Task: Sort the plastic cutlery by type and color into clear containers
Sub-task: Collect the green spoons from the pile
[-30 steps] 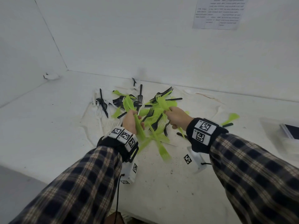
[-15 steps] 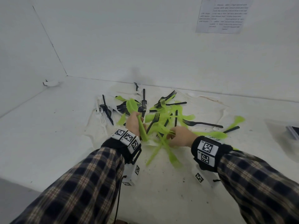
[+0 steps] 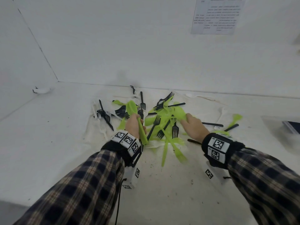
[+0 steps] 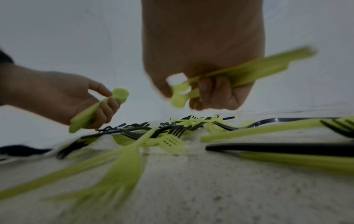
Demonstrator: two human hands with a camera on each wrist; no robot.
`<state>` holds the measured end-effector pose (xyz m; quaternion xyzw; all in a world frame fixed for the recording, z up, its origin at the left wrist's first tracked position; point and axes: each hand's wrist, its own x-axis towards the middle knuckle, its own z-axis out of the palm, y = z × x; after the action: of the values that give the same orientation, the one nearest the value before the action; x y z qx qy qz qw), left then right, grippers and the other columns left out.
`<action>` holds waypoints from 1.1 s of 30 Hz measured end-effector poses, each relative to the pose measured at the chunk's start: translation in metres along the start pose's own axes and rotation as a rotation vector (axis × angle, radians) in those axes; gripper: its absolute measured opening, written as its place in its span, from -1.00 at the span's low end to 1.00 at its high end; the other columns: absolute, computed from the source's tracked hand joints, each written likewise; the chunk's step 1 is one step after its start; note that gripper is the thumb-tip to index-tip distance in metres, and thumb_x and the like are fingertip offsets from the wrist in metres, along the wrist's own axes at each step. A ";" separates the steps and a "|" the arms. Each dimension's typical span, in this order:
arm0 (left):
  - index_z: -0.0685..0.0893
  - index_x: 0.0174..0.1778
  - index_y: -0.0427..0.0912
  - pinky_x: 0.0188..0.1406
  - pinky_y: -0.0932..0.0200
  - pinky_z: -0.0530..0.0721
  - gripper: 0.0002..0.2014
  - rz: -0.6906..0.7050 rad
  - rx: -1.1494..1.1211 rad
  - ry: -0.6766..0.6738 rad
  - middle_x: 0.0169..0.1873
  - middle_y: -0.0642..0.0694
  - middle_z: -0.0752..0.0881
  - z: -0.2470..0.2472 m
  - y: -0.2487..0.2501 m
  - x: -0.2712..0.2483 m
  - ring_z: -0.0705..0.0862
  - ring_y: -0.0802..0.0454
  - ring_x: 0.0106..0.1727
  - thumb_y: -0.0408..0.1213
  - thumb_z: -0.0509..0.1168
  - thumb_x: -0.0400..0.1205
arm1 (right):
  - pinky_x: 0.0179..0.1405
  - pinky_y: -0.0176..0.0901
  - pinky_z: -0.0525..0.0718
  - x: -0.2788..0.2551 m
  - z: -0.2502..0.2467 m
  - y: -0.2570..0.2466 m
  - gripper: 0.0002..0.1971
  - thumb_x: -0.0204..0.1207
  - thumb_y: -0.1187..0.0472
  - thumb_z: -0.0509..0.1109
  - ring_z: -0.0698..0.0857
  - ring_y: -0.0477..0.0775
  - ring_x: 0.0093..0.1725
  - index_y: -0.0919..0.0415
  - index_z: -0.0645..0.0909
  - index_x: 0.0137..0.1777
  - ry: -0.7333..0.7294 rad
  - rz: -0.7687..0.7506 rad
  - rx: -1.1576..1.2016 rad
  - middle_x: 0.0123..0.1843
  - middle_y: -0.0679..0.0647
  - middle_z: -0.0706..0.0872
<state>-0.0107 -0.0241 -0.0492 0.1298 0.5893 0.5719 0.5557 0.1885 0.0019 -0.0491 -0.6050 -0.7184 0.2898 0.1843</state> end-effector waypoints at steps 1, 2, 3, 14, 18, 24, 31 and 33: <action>0.43 -0.30 -0.18 -0.46 0.14 0.38 -0.80 -0.004 0.014 -0.016 -0.44 -0.08 0.42 0.000 -0.001 0.001 0.38 0.01 -0.51 -0.27 0.12 0.65 | -0.19 -0.11 0.38 0.000 0.001 -0.003 -0.81 0.67 0.17 0.07 0.46 0.13 -0.15 0.34 0.35 0.00 0.014 0.014 0.098 -0.05 0.22 0.54; 0.44 -0.29 -0.18 -0.46 0.13 0.40 -0.80 -0.013 0.025 -0.037 -0.42 -0.09 0.43 0.000 -0.001 0.001 0.39 0.00 -0.50 -0.26 0.11 0.66 | -0.23 -0.11 0.39 0.000 0.004 -0.007 -0.82 0.67 0.21 0.05 0.45 0.11 -0.20 0.35 0.35 0.02 0.011 0.024 0.174 -0.06 0.23 0.55; 0.45 -0.27 -0.18 -0.45 0.12 0.41 -0.81 -0.024 0.037 -0.060 -0.40 -0.09 0.44 0.001 -0.002 0.001 0.40 0.00 -0.48 -0.26 0.11 0.67 | -0.28 -0.12 0.42 0.000 0.007 -0.011 -0.86 0.66 0.23 0.06 0.44 0.09 -0.26 0.33 0.36 0.00 -0.001 0.029 0.234 -0.07 0.23 0.57; 0.54 -0.32 -0.31 -0.50 0.15 0.51 -0.69 -0.064 0.021 -0.239 -0.69 -0.12 0.58 0.017 -0.016 -0.007 0.55 -0.01 -0.63 -0.35 0.06 0.71 | -0.57 -0.18 0.51 -0.003 0.057 -0.062 -0.70 0.56 0.35 0.26 0.49 0.06 -0.59 0.16 0.25 -0.34 0.050 0.031 0.581 -0.49 0.16 0.51; 0.60 -0.21 -0.31 -0.37 0.06 0.61 -0.72 -0.066 0.061 -0.284 -0.39 -0.20 0.68 0.014 -0.017 -0.006 0.65 -0.06 -0.42 -0.36 0.04 0.72 | -0.32 0.10 0.65 -0.003 0.065 -0.064 -0.67 0.51 0.27 0.31 0.62 0.25 -0.42 0.13 0.26 -0.41 0.177 0.032 0.457 -0.40 0.20 0.52; 0.63 0.09 -0.39 0.18 0.02 0.63 -0.69 -0.077 0.109 -0.312 0.01 -0.30 0.70 0.017 -0.020 -0.007 0.70 -0.12 0.04 -0.23 0.08 0.74 | -0.41 -0.15 0.32 -0.003 0.070 -0.071 -0.66 0.59 0.29 0.23 0.42 0.03 -0.40 0.22 0.46 -0.46 0.221 -0.055 0.246 -0.46 0.04 0.48; 0.52 0.35 -0.44 0.21 -0.10 0.61 -0.55 -0.107 0.086 -0.227 0.22 -0.38 0.66 0.015 -0.020 0.008 0.66 -0.23 0.23 -0.12 0.06 0.75 | -0.29 -0.19 0.47 0.002 0.074 -0.070 -0.81 0.58 0.28 0.32 0.48 0.00 -0.31 0.09 0.52 -0.27 0.196 -0.013 0.339 -0.41 -0.03 0.45; 0.47 0.39 -0.44 0.17 -0.11 0.59 -0.50 -0.150 0.055 -0.270 0.23 -0.40 0.65 0.013 -0.017 0.005 0.65 -0.25 0.23 -0.07 0.02 0.75 | -0.02 -0.03 0.62 0.002 0.073 -0.070 -0.77 0.55 0.28 0.37 0.59 0.04 -0.17 0.21 0.55 0.19 0.237 0.024 0.450 -0.33 -0.02 0.54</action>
<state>0.0066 -0.0187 -0.0619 0.1762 0.5327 0.4900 0.6671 0.0898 -0.0173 -0.0599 -0.5871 -0.6019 0.3715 0.3937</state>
